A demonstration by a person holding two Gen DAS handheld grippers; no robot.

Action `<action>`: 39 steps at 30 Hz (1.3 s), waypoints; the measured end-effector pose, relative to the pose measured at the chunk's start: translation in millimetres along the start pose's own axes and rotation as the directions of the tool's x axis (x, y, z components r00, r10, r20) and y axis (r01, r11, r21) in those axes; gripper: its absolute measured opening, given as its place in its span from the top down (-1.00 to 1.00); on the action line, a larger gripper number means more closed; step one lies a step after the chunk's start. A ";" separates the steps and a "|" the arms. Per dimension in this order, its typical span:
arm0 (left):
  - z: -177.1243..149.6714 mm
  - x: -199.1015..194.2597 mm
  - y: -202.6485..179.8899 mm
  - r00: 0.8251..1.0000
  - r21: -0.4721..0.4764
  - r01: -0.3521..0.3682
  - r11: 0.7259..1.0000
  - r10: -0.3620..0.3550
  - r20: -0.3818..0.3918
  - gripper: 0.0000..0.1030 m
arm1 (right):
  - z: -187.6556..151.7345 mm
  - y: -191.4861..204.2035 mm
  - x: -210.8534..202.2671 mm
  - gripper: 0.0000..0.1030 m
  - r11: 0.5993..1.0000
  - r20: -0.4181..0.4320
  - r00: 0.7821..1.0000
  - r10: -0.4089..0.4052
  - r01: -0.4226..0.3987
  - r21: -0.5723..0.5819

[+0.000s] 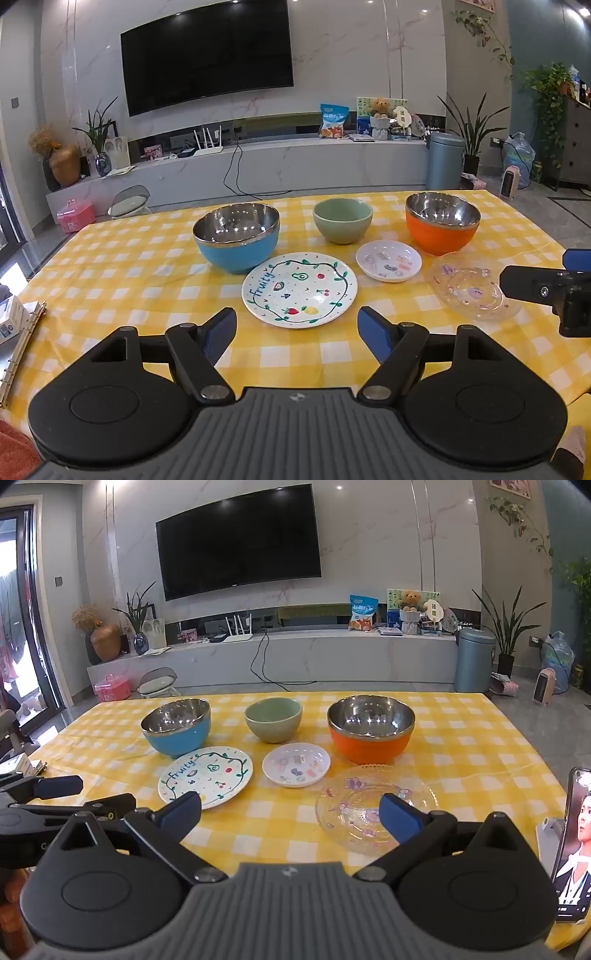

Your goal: Organize plates and bowls

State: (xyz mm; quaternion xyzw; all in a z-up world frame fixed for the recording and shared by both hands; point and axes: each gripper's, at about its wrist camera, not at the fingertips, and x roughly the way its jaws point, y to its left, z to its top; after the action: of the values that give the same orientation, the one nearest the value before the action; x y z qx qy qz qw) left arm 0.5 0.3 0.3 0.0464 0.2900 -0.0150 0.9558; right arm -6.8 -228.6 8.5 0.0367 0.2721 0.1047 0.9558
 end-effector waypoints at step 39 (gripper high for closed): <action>-3.9 0.2 5.0 1.000 -0.029 0.010 1.000 -0.011 -0.022 -0.59 | -2.4 1.0 1.2 -0.95 1.000 -0.004 1.000 -0.022 0.022 -0.005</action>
State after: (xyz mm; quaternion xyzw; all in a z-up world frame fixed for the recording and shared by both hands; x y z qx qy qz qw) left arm -1.2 5.7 -2.7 0.0313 0.3010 -0.0153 0.9530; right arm -7.3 -227.3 6.0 0.0312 0.2743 0.0952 0.9564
